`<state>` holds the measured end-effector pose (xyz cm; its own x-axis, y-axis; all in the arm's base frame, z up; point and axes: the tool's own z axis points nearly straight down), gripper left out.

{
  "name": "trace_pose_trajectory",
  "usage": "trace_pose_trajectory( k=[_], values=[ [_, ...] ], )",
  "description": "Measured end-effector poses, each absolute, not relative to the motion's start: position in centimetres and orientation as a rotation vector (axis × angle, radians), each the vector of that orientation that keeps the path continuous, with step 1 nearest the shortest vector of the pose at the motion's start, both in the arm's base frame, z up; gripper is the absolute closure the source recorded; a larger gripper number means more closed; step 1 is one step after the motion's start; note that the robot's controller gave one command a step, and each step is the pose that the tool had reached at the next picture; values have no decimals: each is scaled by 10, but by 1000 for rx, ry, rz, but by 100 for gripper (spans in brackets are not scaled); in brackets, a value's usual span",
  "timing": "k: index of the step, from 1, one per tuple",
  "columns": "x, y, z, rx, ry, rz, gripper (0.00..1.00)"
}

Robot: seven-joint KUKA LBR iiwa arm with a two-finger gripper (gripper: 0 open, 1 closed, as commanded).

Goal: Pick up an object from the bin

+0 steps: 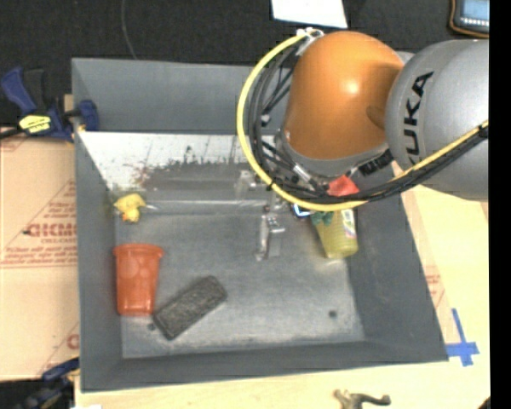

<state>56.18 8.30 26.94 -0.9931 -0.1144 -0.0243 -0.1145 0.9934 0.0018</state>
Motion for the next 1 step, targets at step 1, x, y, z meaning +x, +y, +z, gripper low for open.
trace_pose_trajectory(
  k=[1],
  values=[
    [530,55,196,-216,3127,-3,0]
  ],
)
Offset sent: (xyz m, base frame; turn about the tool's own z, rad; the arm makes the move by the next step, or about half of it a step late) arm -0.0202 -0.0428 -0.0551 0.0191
